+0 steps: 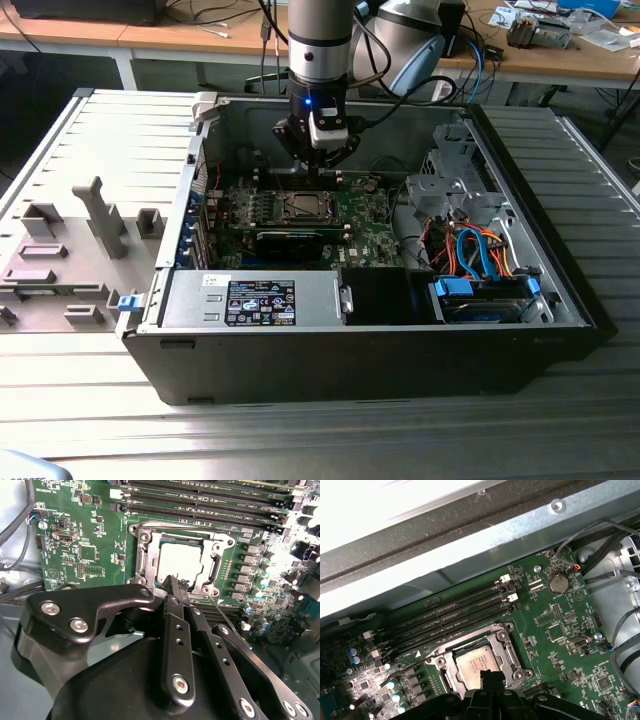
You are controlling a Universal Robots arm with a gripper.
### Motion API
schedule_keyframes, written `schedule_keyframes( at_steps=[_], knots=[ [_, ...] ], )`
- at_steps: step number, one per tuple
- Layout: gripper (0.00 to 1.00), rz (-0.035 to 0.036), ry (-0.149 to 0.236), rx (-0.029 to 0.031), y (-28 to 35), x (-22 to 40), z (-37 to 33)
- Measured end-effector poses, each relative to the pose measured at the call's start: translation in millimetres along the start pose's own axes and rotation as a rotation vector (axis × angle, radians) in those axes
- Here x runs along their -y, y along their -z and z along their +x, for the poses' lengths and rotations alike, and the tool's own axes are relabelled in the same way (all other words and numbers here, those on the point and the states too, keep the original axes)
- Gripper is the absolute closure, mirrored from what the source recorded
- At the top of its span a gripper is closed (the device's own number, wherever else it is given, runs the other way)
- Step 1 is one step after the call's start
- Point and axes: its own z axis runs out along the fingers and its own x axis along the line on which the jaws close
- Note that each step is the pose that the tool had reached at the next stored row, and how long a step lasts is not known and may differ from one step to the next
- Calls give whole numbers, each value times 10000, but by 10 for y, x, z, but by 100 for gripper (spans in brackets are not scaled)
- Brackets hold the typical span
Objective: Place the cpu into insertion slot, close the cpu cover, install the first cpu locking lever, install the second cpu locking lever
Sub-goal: 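Install the first cpu locking lever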
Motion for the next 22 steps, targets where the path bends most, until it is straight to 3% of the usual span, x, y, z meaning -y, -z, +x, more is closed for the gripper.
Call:
schedule_keyframes(
  at_steps=[17, 22],
  knots=[
    [89, -7, 173, 2, 0, 0, 0],
    [89, -19, 489, 5, 0, 0, 0]
  ],
)
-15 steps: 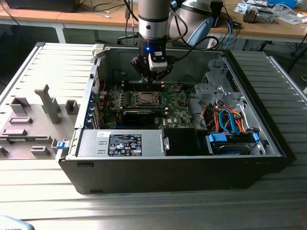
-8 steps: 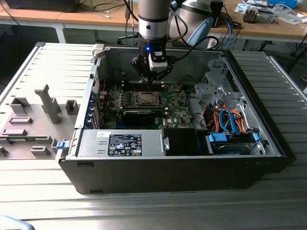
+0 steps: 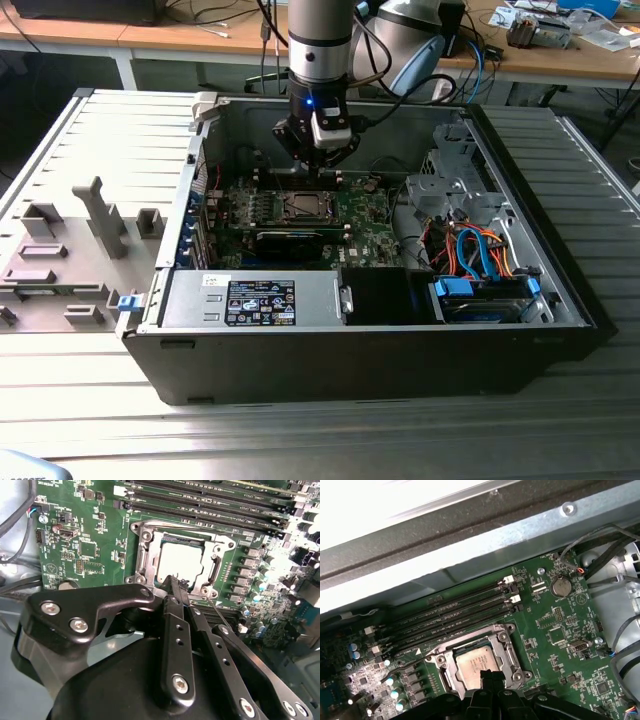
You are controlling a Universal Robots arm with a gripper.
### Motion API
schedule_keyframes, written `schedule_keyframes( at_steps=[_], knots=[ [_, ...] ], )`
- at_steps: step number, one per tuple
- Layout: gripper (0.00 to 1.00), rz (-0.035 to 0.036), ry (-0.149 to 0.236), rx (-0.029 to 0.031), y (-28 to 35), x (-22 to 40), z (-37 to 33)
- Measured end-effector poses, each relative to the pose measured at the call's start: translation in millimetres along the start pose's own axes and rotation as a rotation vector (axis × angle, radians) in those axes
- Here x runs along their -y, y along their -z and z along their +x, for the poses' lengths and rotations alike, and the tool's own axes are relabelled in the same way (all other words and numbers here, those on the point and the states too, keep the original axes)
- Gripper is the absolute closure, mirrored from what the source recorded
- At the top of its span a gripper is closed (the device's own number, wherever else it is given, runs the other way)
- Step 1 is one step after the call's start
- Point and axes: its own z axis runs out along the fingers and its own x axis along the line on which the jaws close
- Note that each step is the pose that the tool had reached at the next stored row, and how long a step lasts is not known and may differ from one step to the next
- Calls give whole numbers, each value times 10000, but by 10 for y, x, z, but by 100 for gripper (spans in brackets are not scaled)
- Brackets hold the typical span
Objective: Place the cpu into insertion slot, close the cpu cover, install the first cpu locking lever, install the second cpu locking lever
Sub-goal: 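Install the first cpu locking lever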
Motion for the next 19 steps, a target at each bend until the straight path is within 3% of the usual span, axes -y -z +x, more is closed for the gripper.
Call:
schedule_keyframes(
  at_steps=[19],
  knots=[
    [89, -16, 422, 4, 0, 0, 0]
  ],
)
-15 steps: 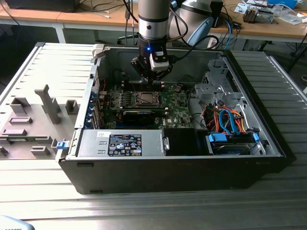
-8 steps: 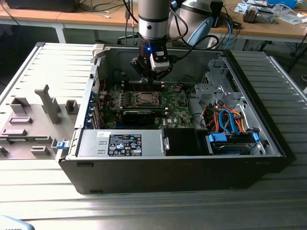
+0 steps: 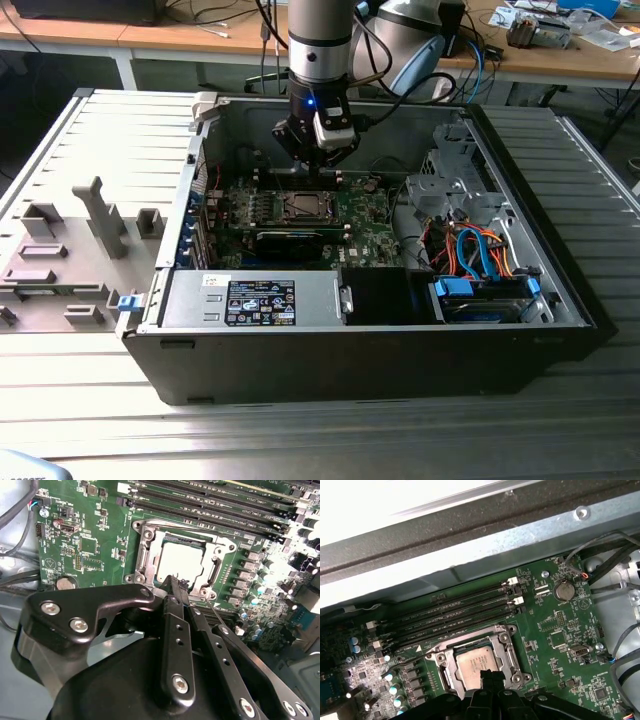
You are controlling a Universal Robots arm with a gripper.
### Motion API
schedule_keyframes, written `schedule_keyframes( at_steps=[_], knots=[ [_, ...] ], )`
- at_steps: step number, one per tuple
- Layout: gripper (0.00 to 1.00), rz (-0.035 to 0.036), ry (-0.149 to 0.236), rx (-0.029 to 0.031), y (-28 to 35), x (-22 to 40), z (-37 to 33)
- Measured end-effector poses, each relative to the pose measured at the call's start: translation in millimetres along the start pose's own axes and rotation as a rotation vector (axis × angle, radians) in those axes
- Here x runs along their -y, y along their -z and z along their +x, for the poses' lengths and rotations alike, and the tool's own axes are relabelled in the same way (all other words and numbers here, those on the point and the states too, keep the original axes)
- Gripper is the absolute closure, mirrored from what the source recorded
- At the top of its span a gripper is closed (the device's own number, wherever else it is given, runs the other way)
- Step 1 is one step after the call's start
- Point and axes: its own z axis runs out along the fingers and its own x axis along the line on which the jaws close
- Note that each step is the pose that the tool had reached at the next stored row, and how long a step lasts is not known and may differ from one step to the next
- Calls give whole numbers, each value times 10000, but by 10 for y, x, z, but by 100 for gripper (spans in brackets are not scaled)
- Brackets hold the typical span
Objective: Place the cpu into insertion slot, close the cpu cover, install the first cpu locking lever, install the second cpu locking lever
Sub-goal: 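Install the first cpu locking lever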
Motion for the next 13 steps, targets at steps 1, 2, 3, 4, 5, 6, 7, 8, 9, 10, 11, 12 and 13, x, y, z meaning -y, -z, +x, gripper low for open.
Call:
schedule_keyframes(
  at_steps=[1, 2, 3, 4, 5, 6, 7, 8, 9, 10, 11, 12, 13],
  knots=[
    [89, -1, 17, 0, 0, 0, 0],
    [89, -2, 35, 0, 0, 0, 0],
    [89, -3, 53, 1, 0, 0, 0],
    [89, -4, 76, 0, 0, 0, 0],
    [89, -5, 92, 0, 0, 0, 0],
    [89, -4, 108, 1, 0, 0, 0],
    [89, -6, 124, 1, 0, 0, 0],
    [89, -6, 143, 2, 0, 0, 0],
    [89, -6, 157, 1, 0, 0, 0],
    [89, -7, 181, 1, 0, 0, 0],
    [89, -9, 217, 2, 0, 0, 0],
    [89, -10, 235, 2, 0, 0, 0],
    [89, -11, 250, 1, 0, 0, 0]
  ],
)
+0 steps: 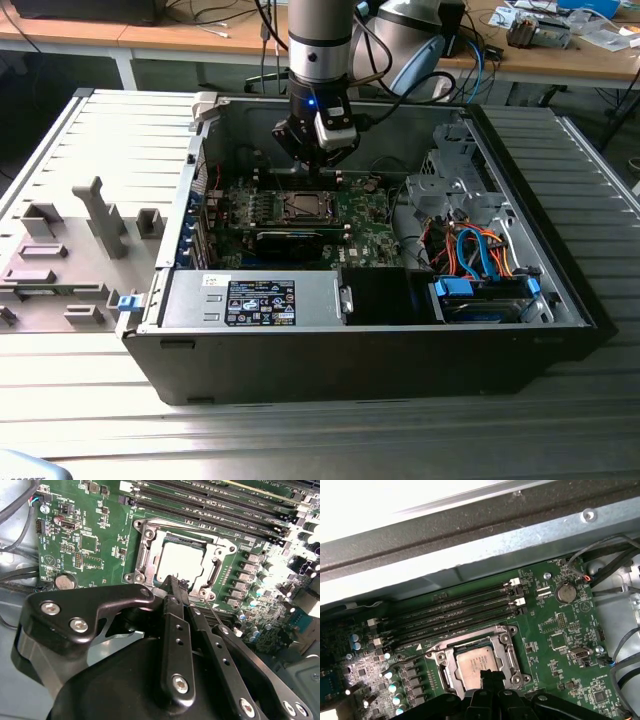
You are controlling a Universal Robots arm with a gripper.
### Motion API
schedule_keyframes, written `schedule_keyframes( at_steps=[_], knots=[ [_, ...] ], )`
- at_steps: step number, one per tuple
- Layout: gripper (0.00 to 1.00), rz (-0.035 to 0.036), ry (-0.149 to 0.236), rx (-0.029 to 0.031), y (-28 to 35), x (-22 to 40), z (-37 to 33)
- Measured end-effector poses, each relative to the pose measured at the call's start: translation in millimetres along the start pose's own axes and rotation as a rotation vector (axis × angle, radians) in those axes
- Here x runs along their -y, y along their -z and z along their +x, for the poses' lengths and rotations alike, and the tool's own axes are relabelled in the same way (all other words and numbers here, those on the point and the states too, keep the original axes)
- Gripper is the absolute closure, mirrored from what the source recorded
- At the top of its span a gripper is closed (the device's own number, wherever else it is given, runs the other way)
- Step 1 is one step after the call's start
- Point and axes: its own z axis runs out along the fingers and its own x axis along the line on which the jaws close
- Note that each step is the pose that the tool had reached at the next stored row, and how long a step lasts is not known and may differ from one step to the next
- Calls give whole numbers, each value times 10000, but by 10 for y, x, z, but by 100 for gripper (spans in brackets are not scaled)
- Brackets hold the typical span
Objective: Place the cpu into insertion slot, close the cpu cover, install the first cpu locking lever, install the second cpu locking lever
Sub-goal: 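Install the first cpu locking lever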
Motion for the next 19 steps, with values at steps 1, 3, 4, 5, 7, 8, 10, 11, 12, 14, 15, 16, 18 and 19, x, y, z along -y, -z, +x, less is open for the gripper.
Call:
schedule_keyframes(
  at_steps=[1, 3, 4, 5, 7, 8, 10, 11, 12, 14, 15, 16, 18, 19],
  knots=[
    [89, 0, 18, 0, 0, 0, 0],
    [89, -1, 48, 2, 0, 0, 0],
    [89, -1, 64, 2, 0, 0, 0],
    [89, -2, 82, 1, 0, 0, 0],
    [89, -3, 113, 1, 0, 0, 0],
    [89, -4, 127, 2, 0, 0, 0],
    [89, -5, 158, 2, 0, 0, 0],
    [89, -6, 180, 2, 0, 0, 0],
    [89, -7, 205, 3, 0, 0, 0],
    [89, -8, 239, 3, 0, 0, 0],
    [89, -9, 258, 3, 0, 0, 0],
    [89, -9, 275, 3, 0, 0, 0],
    [89, -11, 317, 4, 0, 0, 0],
    [89, -12, 338, 4, 0, 0, 0]
  ],
)
